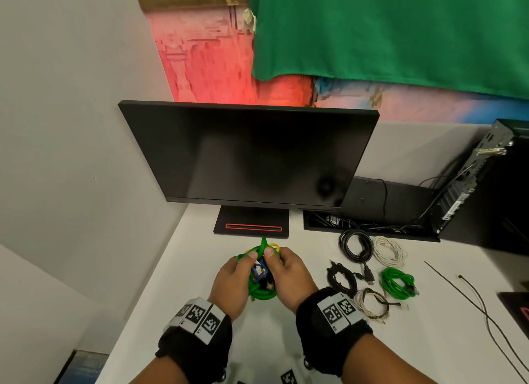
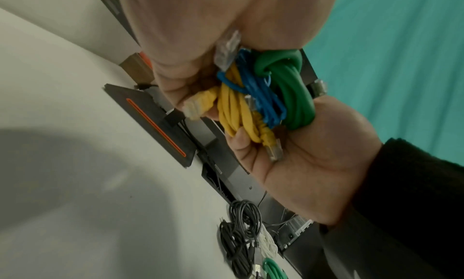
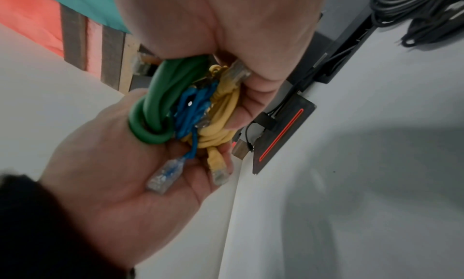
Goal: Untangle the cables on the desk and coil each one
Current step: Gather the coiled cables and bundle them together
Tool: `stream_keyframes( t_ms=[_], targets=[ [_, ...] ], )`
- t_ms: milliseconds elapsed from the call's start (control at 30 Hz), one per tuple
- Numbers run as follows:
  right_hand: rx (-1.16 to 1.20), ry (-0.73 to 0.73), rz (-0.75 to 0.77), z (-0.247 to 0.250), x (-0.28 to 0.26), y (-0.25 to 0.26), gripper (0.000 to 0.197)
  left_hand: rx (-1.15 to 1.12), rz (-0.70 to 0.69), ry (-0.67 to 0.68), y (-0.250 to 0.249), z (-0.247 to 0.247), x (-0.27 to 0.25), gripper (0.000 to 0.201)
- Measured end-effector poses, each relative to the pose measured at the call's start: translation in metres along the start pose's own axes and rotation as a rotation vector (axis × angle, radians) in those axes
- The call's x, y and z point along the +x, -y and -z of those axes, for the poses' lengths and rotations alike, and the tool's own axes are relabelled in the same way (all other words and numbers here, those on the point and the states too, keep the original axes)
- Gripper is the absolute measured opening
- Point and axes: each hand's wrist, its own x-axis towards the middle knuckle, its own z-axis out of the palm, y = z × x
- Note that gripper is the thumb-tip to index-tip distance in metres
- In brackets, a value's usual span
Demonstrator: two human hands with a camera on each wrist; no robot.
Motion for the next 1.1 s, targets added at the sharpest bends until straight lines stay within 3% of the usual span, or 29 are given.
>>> stream_keyframes(
  t_ms=[100,267,500,600,700,767,800,933,1033,1100],
  targets=[
    [0.04,-0.001,-0.034,0.002,-0.003,-0.006,0.039,0.126,-0.06,-0.015,0.003,-0.003,0.0,0.031],
    [0.057,0.033,-0.084,0.009,-0.01,-0.02,0.041,0.183,-0.054,0.011,0.015,-0.014,-0.002,0.03],
    [-0.026,0.321,-0.22,0.035,-0.026,-0.031,0.07,0.189,-0.016,0.038,0.039,-0.02,-0.005,0.029],
    [-0.01,0.344,-0.227,0.057,-0.038,-0.035,0.047,0.17,-0.002,0.053,0.048,-0.025,-0.005,0.042],
    [0.016,0.068,-0.197,0.11,-0.042,-0.044,0.014,0.171,0.031,0.007,0.055,-0.022,0.0,0.05],
    [-0.229,-0.107,-0.147,0.16,-0.047,-0.057,0.005,0.167,0.051,-0.028,0.059,-0.018,0.002,0.055],
    [-0.401,-0.121,-0.134,0.18,-0.052,-0.066,0.004,0.169,0.059,-0.044,0.061,-0.016,0.001,0.058],
    [-0.953,0.166,-0.048,0.192,-0.068,-0.1,0.024,0.178,0.083,-0.092,0.067,-0.023,-0.002,0.042],
    [-1.138,0.369,0.046,0.163,-0.067,-0.115,0.048,0.175,0.088,-0.098,0.067,-0.035,-0.002,0.036],
    [-1.277,0.458,0.08,0.147,-0.062,-0.118,0.052,0.175,0.082,-0.1,0.065,-0.042,-0.003,0.036]
  ],
)
